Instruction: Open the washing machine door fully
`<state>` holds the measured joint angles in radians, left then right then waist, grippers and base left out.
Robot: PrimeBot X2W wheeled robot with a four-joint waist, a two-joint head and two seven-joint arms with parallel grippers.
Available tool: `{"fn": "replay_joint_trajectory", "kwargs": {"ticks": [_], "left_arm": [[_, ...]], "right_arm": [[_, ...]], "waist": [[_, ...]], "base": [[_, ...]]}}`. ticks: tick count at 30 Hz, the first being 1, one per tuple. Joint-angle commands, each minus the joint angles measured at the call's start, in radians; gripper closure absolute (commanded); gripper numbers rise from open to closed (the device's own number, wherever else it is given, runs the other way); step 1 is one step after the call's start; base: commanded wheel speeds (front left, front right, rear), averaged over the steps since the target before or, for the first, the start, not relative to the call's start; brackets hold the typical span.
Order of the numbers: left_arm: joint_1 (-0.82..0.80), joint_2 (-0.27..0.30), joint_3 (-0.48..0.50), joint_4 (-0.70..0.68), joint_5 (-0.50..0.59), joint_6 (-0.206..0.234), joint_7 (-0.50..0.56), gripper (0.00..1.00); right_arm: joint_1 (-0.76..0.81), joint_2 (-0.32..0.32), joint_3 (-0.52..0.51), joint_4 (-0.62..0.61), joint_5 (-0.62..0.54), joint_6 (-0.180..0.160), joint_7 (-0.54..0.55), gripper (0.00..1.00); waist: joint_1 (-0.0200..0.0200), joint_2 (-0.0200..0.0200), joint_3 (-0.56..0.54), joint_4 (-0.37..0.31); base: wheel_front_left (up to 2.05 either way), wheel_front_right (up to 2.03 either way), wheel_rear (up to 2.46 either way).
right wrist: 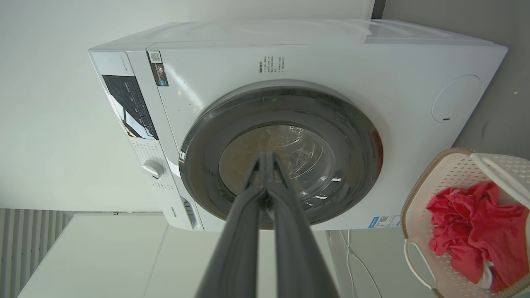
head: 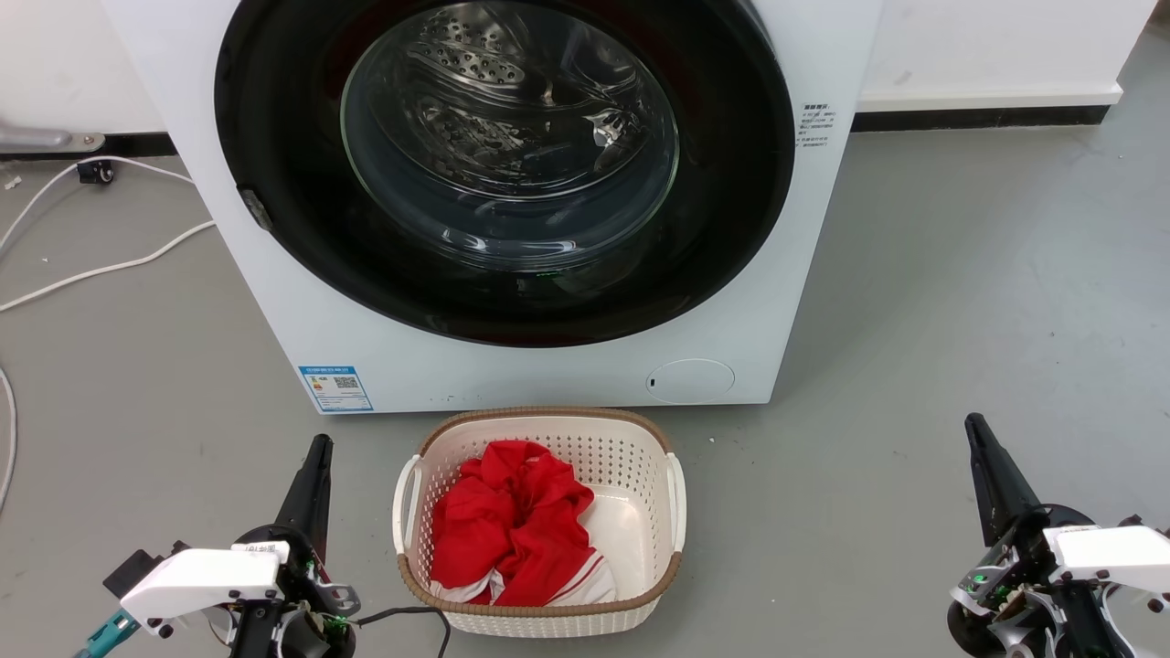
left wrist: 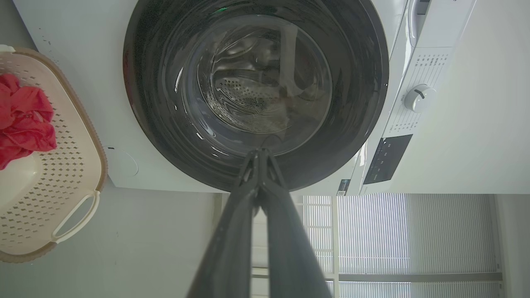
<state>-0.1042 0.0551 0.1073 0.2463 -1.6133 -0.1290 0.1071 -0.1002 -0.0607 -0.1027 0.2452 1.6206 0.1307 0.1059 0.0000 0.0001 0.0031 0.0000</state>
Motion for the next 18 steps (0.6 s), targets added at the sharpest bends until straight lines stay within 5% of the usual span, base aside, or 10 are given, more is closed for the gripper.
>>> {"fn": "replay_joint_trajectory", "kwargs": {"ticks": [1, 13, 14, 18], "left_arm": [[-0.007, -0.001, 0.003, 0.001, 0.003, -0.003, 0.004, 1.0], [-0.008, -0.002, 0.005, 0.001, 0.004, -0.003, 0.005, 1.0], [0.0, -0.001, 0.001, 0.0, 0.0, 0.0, 0.003, 0.0], [0.003, -0.003, -0.011, 0.005, 0.002, 0.001, -0.006, 0.0]], "right_arm": [[-0.014, 0.003, -0.002, 0.001, -0.003, 0.0, 0.001, 1.0], [-0.014, 0.004, -0.003, 0.002, -0.005, 0.0, 0.003, 1.0], [0.0, 0.001, -0.002, 0.0, -0.002, 0.0, 0.001, 0.0], [0.007, 0.002, 0.004, 0.003, -0.001, 0.0, -0.01, 0.0]], "waist": [[0.0, -0.0001, 0.0, 0.0], [0.0, -0.0001, 0.0, 0.0], [0.0, -0.0001, 0.0, 0.0], [0.0, -0.0001, 0.0, 0.0]], "base": [[0.0, 0.0, 0.0], [0.0, 0.0, 0.0], [0.0, 0.0, 0.0], [0.0, 0.0, 0.0]]}}
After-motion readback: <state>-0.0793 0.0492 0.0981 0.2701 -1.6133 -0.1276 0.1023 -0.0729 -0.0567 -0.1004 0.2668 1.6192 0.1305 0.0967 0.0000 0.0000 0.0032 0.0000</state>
